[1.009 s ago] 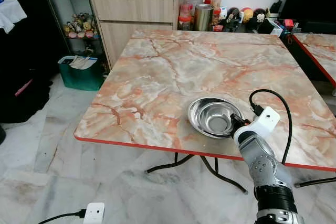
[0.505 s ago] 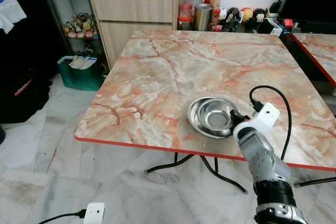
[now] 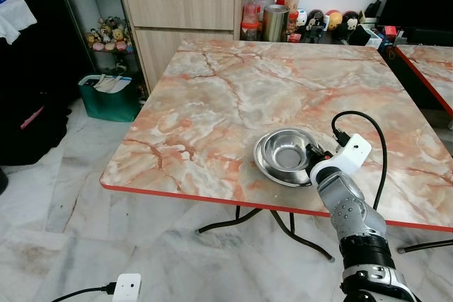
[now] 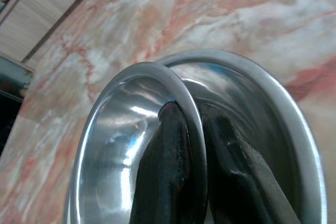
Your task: Setting the table
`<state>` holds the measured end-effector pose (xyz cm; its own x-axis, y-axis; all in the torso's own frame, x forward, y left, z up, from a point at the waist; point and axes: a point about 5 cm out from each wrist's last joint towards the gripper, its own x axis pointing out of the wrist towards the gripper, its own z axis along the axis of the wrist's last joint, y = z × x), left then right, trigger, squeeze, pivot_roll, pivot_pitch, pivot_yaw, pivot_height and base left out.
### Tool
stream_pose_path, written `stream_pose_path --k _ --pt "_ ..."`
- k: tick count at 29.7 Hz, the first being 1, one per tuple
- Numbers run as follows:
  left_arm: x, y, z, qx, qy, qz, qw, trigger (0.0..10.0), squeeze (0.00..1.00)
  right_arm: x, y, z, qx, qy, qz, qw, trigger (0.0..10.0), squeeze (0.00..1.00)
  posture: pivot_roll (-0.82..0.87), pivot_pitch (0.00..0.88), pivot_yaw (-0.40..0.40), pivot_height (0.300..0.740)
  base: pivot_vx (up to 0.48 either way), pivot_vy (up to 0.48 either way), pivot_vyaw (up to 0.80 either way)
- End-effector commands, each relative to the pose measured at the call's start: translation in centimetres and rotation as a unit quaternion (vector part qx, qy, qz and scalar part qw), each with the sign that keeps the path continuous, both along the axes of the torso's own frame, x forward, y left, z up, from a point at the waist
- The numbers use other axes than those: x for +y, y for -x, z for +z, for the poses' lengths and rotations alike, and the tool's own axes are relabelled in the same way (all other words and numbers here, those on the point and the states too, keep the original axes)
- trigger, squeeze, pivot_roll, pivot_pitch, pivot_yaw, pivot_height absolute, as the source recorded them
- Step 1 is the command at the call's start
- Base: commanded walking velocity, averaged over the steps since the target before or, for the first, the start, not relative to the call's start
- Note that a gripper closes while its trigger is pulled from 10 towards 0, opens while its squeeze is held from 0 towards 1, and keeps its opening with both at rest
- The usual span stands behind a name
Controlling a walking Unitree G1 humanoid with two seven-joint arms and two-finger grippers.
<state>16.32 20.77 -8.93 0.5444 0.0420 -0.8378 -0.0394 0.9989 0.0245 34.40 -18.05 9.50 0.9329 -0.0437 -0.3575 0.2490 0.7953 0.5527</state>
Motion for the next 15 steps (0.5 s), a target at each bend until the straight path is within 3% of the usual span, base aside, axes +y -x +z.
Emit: stream_pose_path --k 1,2,3,4,9,10,11,13,14,15 --pt "0.13 0.43 -0.19 0.013 0.001 0.002 1.000 10.0 0.00 -0.20 -0.40 0.64 -0.011 0.004 -0.003 1.000 10.0 0.00 0.02 0.000 -0.013 0.732 0.000 0.000 0.00" --pt "0.13 0.43 -0.19 0.013 0.001 0.002 1.000 10.0 0.00 -0.20 -0.40 0.64 -0.011 0.004 -0.003 1.000 10.0 0.00 0.02 0.000 -0.013 0.732 0.000 0.000 0.00" --pt "0.13 0.44 -0.19 0.013 0.001 0.002 1.000 10.0 0.00 -0.21 -0.41 0.63 -0.011 0.005 -0.004 1.000 10.0 0.28 0.02 0.000 -0.013 0.732 0.000 0.000 0.00" --pt "0.12 0.44 -0.20 0.013 0.001 0.002 1.000 10.0 0.00 -0.23 -0.40 0.62 -0.010 0.005 -0.004 1.000 10.0 0.38 0.02 0.000 -0.012 0.732 0.000 0.000 0.00" --pt "0.12 0.46 -0.21 0.014 0.002 0.001 1.000 10.0 0.00 -0.30 -0.39 0.41 -0.006 0.010 -0.006 1.000 10.0 0.38 0.03 0.000 -0.013 0.732 0.000 0.000 0.00" --pt "0.12 0.46 -0.21 0.014 0.002 0.001 1.000 10.0 0.00 -0.25 -0.40 0.41 -0.006 0.010 -0.004 1.000 10.0 0.94 0.03 0.000 -0.013 0.732 0.000 0.000 0.00" --pt "0.12 0.46 -0.21 0.014 0.002 0.001 1.000 10.0 0.00 -0.13 -0.40 0.45 -0.007 0.011 -0.001 1.000 10.0 1.00 0.03 0.000 -0.013 0.732 0.000 0.000 0.00" --pt "0.13 0.47 -0.21 0.015 0.002 0.001 1.000 10.0 0.00 -0.10 -0.41 0.46 -0.006 0.013 0.000 1.000 10.0 1.00 0.03 0.000 -0.012 0.732 0.000 0.000 0.00" --pt "0.13 0.47 -0.21 0.015 0.002 0.001 1.000 10.0 0.00 -0.11 -0.41 0.46 -0.005 0.014 0.001 1.000 10.0 0.85 0.03 0.000 -0.012 0.732 0.000 0.000 0.00" --pt "0.12 0.47 -0.21 0.015 0.002 0.001 1.000 10.0 0.00 -0.09 -0.41 0.48 -0.005 0.015 0.001 1.000 10.0 0.08 0.02 0.000 -0.011 0.732 0.000 0.000 0.00"
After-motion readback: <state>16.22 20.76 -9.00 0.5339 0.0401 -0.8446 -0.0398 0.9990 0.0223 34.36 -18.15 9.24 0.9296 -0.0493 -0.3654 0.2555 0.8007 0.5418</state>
